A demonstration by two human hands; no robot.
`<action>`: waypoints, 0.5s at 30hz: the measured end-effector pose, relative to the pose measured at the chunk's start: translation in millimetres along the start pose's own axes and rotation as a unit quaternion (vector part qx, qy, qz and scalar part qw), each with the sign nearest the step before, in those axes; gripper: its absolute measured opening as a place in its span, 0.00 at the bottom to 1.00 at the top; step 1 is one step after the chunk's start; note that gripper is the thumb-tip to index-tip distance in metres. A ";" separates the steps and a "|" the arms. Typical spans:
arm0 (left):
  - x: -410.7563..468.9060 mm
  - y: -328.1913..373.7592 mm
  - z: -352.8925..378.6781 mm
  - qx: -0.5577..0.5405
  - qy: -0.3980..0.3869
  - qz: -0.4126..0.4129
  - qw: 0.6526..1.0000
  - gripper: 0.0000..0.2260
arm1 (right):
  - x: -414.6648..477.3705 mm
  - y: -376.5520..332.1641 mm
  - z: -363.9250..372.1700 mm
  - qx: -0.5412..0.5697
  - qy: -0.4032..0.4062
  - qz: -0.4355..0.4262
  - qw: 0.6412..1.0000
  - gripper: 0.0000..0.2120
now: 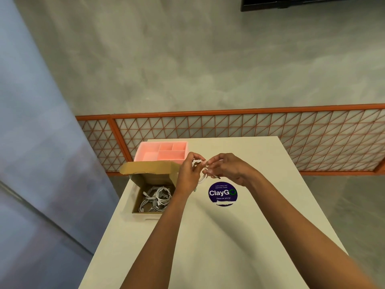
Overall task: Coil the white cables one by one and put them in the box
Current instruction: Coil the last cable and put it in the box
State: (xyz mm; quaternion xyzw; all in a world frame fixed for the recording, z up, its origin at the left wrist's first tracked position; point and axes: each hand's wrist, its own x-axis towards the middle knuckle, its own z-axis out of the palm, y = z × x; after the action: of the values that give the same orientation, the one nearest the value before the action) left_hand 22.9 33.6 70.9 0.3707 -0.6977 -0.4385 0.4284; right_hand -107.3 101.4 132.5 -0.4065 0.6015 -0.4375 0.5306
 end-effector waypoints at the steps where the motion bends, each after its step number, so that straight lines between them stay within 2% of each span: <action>1: 0.2 0.0 -0.3 0.003 -0.006 0.002 1.000 0.07 | 0.4 0.5 -0.7 0.002 0.003 -0.011 1.000 0.12; 7: -1.0 6.1 -8.9 -0.027 -0.020 0.008 0.999 0.03 | -2.8 3.0 -14.5 -0.015 -0.026 -0.046 0.998 0.12; 11: -4.9 13.5 -14.0 -0.110 -0.058 -0.058 0.991 0.03 | -3.3 6.3 -26.1 -0.047 -0.038 -0.074 0.995 0.11; 15: -9.4 20.1 -15.5 -0.145 -0.101 -0.101 0.979 0.04 | -5.5 8.4 -34.1 -0.091 -0.031 -0.110 0.989 0.09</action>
State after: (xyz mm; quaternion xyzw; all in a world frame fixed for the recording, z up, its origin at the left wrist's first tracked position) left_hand 37.8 44.3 90.9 0.3272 -0.6256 -0.6111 0.3580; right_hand -140.8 112.4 127.8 -0.5299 0.5742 -0.4236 0.4583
